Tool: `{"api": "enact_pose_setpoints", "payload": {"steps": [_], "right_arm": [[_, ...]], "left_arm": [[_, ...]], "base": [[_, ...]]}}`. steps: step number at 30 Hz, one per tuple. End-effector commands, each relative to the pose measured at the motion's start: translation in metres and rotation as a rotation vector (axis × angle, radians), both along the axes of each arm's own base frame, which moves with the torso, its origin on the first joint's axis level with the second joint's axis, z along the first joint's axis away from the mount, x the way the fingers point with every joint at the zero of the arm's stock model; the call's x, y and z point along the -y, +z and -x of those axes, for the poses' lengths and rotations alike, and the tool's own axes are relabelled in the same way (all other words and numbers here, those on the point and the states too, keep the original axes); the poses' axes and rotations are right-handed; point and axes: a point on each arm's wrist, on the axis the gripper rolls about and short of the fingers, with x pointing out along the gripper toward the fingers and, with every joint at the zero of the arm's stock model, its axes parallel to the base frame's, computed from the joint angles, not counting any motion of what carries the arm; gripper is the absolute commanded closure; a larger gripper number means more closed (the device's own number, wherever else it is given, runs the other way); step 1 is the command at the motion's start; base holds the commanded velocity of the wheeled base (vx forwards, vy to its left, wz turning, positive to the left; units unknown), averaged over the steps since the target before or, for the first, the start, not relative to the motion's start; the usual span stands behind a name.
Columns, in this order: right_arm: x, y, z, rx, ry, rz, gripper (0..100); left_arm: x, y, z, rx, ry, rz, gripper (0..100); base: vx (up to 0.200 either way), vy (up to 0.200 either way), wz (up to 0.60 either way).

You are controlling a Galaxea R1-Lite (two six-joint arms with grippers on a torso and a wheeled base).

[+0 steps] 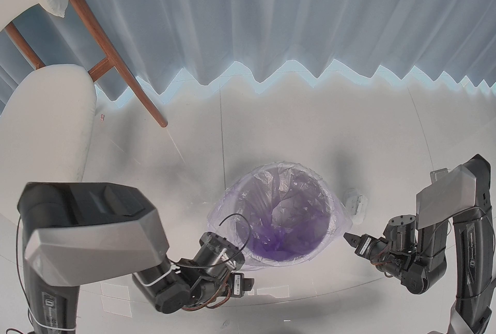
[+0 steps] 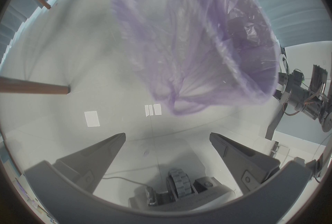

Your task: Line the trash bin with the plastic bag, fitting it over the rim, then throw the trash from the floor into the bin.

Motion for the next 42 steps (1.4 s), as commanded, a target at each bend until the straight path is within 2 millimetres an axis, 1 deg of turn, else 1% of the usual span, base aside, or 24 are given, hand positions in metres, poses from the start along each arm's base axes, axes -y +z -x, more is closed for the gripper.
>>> {"api": "enact_pose_setpoints", "payload": {"steps": [1,3,5,7,8,9,11,13,15,16,17,19,21,22,29,33,36,39,41,42], "right_arm": [[0.012,0.039,0.041,0.002,-0.002,-0.012,0],[0.014,0.048,0.05,0.005,-0.013,-0.031,0],[0.015,0.058,0.058,0.023,-0.016,-0.051,0],[0.015,0.066,0.065,0.034,-0.011,-0.063,0],[0.016,0.067,0.066,0.034,-0.011,-0.063,0],[0.013,0.073,0.067,0.059,-0.005,-0.079,0],[0.011,0.079,0.068,0.078,-0.005,-0.104,0],[0.01,0.081,0.069,0.088,-0.013,-0.12,0],[0.01,0.082,0.069,0.091,-0.019,-0.128,0],[0.01,0.083,0.069,0.093,-0.023,-0.126,0],[0.01,0.083,0.069,0.093,-0.023,-0.126,0],[0.01,0.089,0.07,0.124,-0.037,-0.125,0],[0.009,0.091,0.071,0.131,-0.03,-0.13,0],[0.006,0.091,0.072,0.133,-0.018,-0.133,0],[0.004,0.089,0.072,0.123,-0.008,-0.135,0],[0.002,0.089,0.073,0.119,-0.006,-0.145,0],[0.002,0.088,0.073,0.115,-0.008,-0.149,0],[0.001,0.088,0.073,0.113,-0.006,-0.149,0],[0.001,0.088,0.073,0.113,-0.006,-0.149,0],[0.001,0.088,0.073,0.111,-0.007,-0.149,0]], "left_arm": [[-0.034,0.054,0.052,0.049,-0.007,0.097,0],[-0.049,0.065,0.068,0.065,-0.023,0.142,0],[-0.063,0.068,0.082,0.057,-0.034,0.173,0],[-0.072,0.066,0.085,0.075,-0.015,0.186,0],[-0.072,0.066,0.085,0.079,-0.014,0.189,0],[-0.078,0.067,0.078,0.121,0.029,0.218,0],[-0.083,0.065,0.063,0.168,0.089,0.246,0],[-0.086,0.057,0.046,0.21,0.157,0.252,0],[-0.087,0.048,0.033,0.261,0.206,0.258,0],[-0.086,0.042,0.029,0.28,0.217,0.265,0],[-0.086,0.042,0.029,0.28,0.217,0.265,0],[-0.084,0.031,0.02,0.346,0.229,0.309,0],[-0.084,0.024,0.016,0.35,0.237,0.305,0],[-0.083,0.016,0.014,0.331,0.239,0.286,0],[-0.083,0.006,0.0,0.336,0.273,0.294,0],[-0.083,-0.002,-0.024,0.372,0.302,0.311,0],[-0.078,-0.003,-0.041,0.402,0.304,0.329,0],[-0.073,-0.004,-0.051,0.389,0.303,0.32,0],[-0.073,-0.004,-0.051,0.389,0.303,0.32,0],[-0.069,-0.009,-0.061,0.375,0.307,0.309,0]], "base": [[0.0,0.0,0.0],[0.0,0.0,0.0],[0.0,0.0,0.0],[0.0,0.0,0.0],[0.0,0.0,0.0],[0.0,0.0,0.0],[0.0,0.0,0.0],[0.0,0.0,0.0],[0.0,0.0,0.0],[0.0,0.0,0.0],[0.0,0.0,0.0],[0.0,0.0,0.0],[0.0,0.0,0.0],[0.0,0.0,0.0],[0.0,0.0,0.0],[0.0,0.0,0.0],[0.0,0.0,0.0],[0.0,0.0,0.0],[0.0,0.0,0.0],[0.0,0.0,0.0]]}}
